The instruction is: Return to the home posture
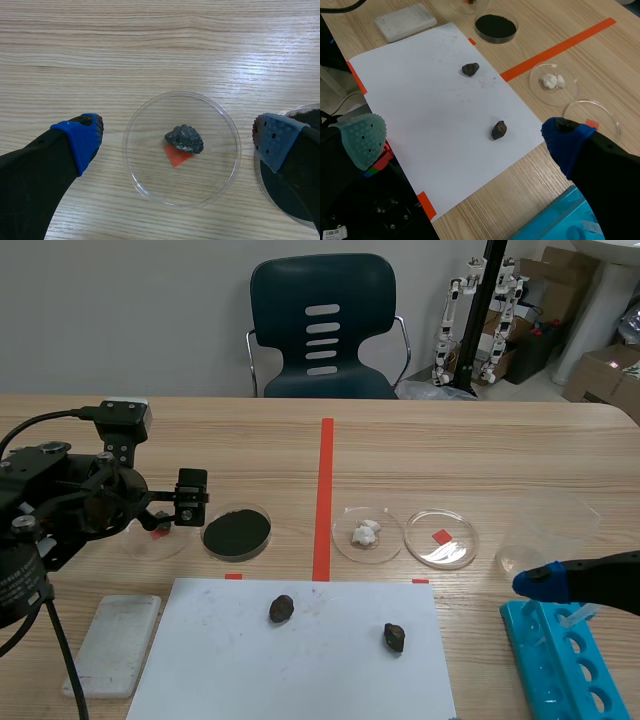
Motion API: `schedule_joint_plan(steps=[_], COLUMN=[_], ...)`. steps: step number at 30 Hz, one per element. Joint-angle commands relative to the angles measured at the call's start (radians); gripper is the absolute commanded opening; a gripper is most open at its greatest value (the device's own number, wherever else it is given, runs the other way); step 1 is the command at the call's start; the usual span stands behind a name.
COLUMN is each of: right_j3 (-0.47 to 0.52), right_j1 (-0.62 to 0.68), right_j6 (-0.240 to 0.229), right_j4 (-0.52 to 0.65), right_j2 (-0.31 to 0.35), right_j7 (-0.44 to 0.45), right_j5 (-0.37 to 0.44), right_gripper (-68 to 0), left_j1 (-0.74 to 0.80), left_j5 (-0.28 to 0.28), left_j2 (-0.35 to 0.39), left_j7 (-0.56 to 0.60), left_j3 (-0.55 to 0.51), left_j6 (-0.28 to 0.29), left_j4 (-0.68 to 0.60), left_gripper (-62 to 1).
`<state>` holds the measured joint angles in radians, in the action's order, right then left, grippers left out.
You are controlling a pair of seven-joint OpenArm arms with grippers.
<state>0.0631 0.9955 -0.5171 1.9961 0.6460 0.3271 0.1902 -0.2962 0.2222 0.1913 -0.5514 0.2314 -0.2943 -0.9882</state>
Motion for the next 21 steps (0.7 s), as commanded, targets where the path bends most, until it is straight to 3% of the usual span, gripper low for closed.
schedule_joint_plan(steps=[1, 3, 10, 14, 19, 21], right_j3=[0.001, 0.001, 0.001, 0.001, 0.001, 0.001], right_j1=[-0.001, -0.001, -0.001, -0.001, -0.001, -0.001], right_j6=[0.0, 0.0, 0.0, 0.0, 0.0, 0.0], right_j4=[0.003, 0.003, 0.003, 0.003, 0.003, 0.003], right_j2=[0.013, 0.013, 0.013, 0.013, 0.013, 0.013], right_j7=[0.011, 0.011, 0.011, 0.011, 0.011, 0.011], right_j5=[0.011, 0.011, 0.011, 0.011, 0.011, 0.011], right_gripper=[0.4, 0.4, 0.4, 0.4, 0.4, 0.4], left_j1=[-0.014, -0.014, -0.013, 0.018, 0.12, 0.177], left_j5=[0.004, 0.015, 0.091, 0.166, 0.235, 0.25], left_j2=[0.009, 0.012, 0.053, 0.078, 0.115, 0.137], left_j7=[0.009, 0.011, 0.015, 0.018, 0.048, 0.072], left_j3=[0.0, 0.0, -0.017, -0.06, -0.104, -0.105], left_j6=[0.005, 0.043, 0.252, 0.389, 0.529, 0.552], left_j4=[-0.008, -0.008, -0.008, -0.019, -0.112, -0.178], left_gripper=[1.4, 1.4, 1.4, 1.4, 1.4, 1.4])
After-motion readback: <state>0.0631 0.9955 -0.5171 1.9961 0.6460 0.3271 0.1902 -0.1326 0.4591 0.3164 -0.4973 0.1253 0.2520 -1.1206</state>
